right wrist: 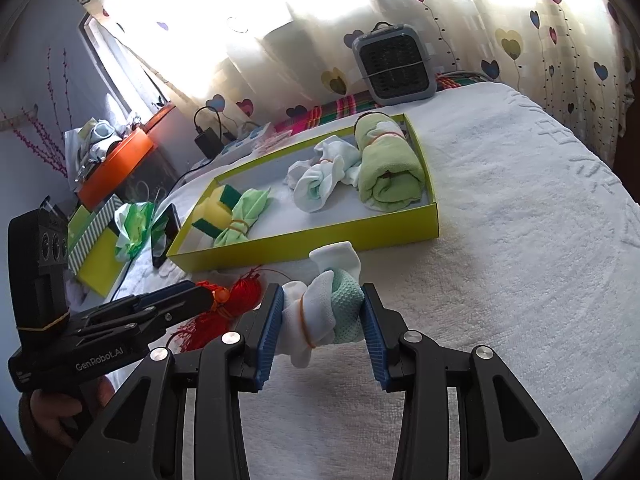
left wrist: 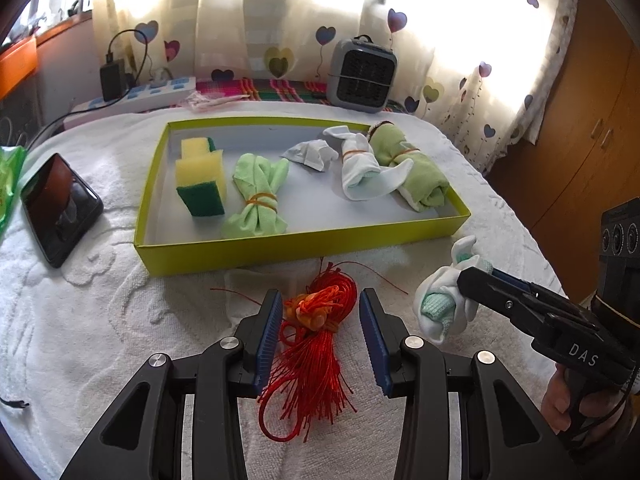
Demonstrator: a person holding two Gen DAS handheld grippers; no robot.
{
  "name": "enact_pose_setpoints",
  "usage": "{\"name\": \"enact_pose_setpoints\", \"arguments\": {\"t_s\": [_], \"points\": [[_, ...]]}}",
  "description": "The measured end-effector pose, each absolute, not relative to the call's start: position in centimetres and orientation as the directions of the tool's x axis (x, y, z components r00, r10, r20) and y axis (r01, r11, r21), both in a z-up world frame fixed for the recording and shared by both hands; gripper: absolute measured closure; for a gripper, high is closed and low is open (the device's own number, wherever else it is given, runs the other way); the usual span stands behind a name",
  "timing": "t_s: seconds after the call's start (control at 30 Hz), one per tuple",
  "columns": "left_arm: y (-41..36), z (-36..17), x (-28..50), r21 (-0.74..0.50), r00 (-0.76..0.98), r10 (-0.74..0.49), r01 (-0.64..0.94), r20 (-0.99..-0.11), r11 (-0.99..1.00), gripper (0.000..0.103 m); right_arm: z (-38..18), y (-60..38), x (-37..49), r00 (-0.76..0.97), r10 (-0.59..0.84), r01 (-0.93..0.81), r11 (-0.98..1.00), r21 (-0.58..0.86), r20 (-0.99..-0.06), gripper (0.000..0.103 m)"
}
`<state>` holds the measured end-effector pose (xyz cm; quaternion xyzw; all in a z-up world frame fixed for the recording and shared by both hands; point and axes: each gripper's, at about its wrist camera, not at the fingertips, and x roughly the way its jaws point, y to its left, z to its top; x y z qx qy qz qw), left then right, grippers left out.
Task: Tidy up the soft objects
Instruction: 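Close the left gripper on the red tasseled bundle while the right gripper holds the sock bundle, then carry the red tasseled bundle over the box with the left gripper while the right gripper carries the sock bundle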
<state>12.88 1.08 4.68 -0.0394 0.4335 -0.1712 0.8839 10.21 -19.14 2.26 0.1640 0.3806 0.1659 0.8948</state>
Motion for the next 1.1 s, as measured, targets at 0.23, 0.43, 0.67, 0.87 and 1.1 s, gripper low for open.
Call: {"name": "enact_pose_setpoints", "arguments": {"t_s": [0.23, 0.43, 0.67, 0.87, 1.1], "points": [[1.0, 3.9, 13.4, -0.203, 0.556, -0.314, 0.253, -0.77, 0.946, 0.068, 2.2, -19.0, 10.3, 0.653, 0.423, -0.177, 0.891, 0.417, -0.628, 0.063], [0.8, 3.5, 13.6, -0.183, 0.55, -0.298, 0.254, -0.78, 0.95, 0.082, 2.2, -19.0, 10.3, 0.653, 0.426, -0.178, 0.89, 0.42, -0.626, 0.063], [0.9, 3.7, 13.5, -0.179, 0.562, -0.292, 0.248, -0.774, 0.952, 0.087, 2.2, -19.1, 10.2, 0.651, 0.427, -0.178, 0.89, 0.42, -0.627, 0.063], [0.9, 3.7, 13.6, -0.179, 0.558, -0.294, 0.252, -0.776, 0.951, 0.087, 2.1, -19.1, 10.2, 0.652, 0.427, -0.178, 0.889, 0.421, -0.626, 0.063], [1.1, 4.1, 13.7, -0.173, 0.578, -0.287, 0.245, -0.763, 0.954, 0.087, 2.1, -19.1, 10.3, 0.651, 0.429, -0.179, 0.889, 0.423, -0.626, 0.063]]}}
